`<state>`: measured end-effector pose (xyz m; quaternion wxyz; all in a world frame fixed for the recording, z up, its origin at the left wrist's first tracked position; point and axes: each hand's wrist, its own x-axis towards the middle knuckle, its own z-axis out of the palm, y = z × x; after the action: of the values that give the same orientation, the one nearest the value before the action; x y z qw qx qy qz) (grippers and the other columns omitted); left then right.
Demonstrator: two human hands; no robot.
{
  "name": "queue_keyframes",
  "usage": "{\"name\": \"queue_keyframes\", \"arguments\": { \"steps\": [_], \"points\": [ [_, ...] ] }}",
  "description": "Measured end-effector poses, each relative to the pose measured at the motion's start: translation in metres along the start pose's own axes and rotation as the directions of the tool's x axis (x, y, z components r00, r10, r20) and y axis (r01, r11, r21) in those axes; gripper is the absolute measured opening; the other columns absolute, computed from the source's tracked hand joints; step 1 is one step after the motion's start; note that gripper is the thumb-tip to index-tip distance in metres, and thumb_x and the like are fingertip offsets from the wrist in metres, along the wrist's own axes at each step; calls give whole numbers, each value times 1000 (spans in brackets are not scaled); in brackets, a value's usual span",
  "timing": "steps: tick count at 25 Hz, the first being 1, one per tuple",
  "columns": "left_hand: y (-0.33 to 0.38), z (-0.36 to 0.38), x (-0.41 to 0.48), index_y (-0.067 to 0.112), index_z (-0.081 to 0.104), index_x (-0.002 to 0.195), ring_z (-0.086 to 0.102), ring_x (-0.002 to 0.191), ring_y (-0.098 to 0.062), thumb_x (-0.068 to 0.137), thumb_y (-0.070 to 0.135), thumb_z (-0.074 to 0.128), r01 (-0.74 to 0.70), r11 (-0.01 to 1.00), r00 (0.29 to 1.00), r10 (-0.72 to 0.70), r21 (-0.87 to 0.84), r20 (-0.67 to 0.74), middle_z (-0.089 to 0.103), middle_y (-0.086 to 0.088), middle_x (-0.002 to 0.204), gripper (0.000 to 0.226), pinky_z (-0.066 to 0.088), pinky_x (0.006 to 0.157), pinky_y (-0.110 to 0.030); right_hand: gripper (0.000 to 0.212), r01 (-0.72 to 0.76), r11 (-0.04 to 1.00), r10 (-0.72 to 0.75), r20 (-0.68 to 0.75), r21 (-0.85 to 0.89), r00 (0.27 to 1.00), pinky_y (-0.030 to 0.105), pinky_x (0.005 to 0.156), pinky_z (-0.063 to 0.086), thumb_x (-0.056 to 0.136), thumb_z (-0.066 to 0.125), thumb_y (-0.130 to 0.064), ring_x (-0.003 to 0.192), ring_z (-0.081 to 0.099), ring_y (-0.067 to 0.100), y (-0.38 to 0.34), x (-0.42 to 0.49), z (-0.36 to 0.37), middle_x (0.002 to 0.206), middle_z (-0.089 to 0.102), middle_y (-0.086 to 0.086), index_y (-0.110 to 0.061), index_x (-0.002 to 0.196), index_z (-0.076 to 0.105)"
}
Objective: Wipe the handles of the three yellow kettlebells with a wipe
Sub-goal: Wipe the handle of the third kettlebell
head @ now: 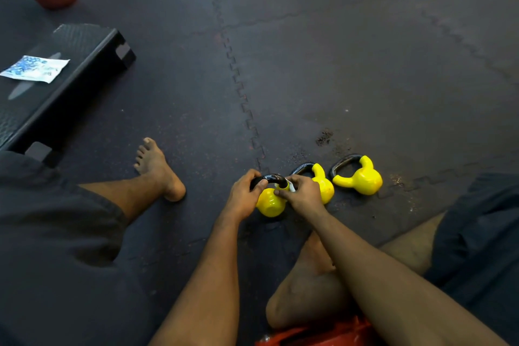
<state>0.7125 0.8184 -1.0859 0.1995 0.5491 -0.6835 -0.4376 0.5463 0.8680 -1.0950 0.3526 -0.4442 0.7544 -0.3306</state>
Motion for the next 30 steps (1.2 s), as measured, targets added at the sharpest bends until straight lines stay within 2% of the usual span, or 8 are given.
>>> {"name": "queue_keyframes", "arguments": {
  "steps": [3, 7, 13, 17, 19, 24, 27, 30],
  "points": [
    [1, 0, 0, 21, 56, 101, 54, 82, -15, 94, 32, 56, 3, 1000, 1000, -3, 6, 5, 60, -1, 89, 13, 42, 73, -30, 28, -21, 1000, 22, -37, 20, 999, 32, 66, 47, 68, 85, -29, 73, 62, 17, 3, -1, 2, 78, 69, 0, -14, 85, 69],
    [0, 1, -1, 24, 56, 100, 55, 84, -15, 93, 32, 57, -22, 1000, 1000, 22, 17, 22, 61, 0, 92, 11, 44, 75, -31, 30, 44, 999, -48, 144, 29, 988, 23, 82, 44, 80, 76, -17, 98, 61, 16, 1, 2, 3, 103, 70, 2, -10, 108, 68],
    [-1, 2, 1, 28, 55, 97, 56, 83, -17, 93, 33, 57, -19, 1000, 1000, 19, -5, -3, 62, -3, 90, 6, 47, 76, -35, 32, -24, 1000, 24, -95, 8, 995, 26, 59, 43, 64, 87, -31, 69, 59, 15, 3, -3, 1, 75, 67, 0, -12, 81, 68],
    [1, 2, -3, 31, 54, 97, 56, 84, -14, 94, 34, 56, -8, 1000, 1000, 8, 3, 4, 61, 1, 91, 5, 45, 75, -33, 27, -1, 998, -6, 101, 70, 995, 19, 69, 40, 77, 78, -21, 90, 61, 17, 5, 3, 6, 93, 67, -1, -11, 100, 68],
    [1, 1, -3, 30, 54, 97, 55, 82, -13, 94, 34, 56, -13, 1000, 1000, 13, 12, 8, 60, 2, 90, 5, 44, 73, -31, 31, 20, 999, -23, 98, 30, 995, 22, 75, 41, 77, 79, -23, 94, 63, 16, 5, 4, 6, 97, 70, 0, -12, 104, 70],
    [1, 2, -1, 28, 55, 96, 53, 79, -14, 94, 33, 55, -10, 1000, 1000, 10, 12, -5, 59, 1, 86, 6, 42, 70, -32, 31, -27, 998, 31, -79, 54, 996, 25, 59, 46, 64, 87, -30, 61, 59, 7, 6, -1, 3, 70, 68, -2, -12, 80, 68],
    [1, 1, -2, 29, 55, 97, 52, 79, -12, 94, 35, 55, 2, 1000, 1000, -2, 15, 3, 58, 3, 86, 6, 40, 68, -28, 26, -10, 993, 5, 47, 119, 999, 27, 69, 47, 72, 82, -22, 80, 61, 14, 8, 3, 6, 85, 69, 0, -13, 90, 67],
    [1, -1, -3, 28, 55, 98, 53, 82, -13, 94, 35, 55, -14, 1000, 1000, 14, 23, 23, 58, 2, 89, 8, 39, 67, -28, 22, 3, 990, -29, 183, 142, 983, 12, 67, 41, 78, 77, -14, 87, 57, 11, 6, 8, 3, 91, 65, -1, -13, 98, 67]
  ]
}}
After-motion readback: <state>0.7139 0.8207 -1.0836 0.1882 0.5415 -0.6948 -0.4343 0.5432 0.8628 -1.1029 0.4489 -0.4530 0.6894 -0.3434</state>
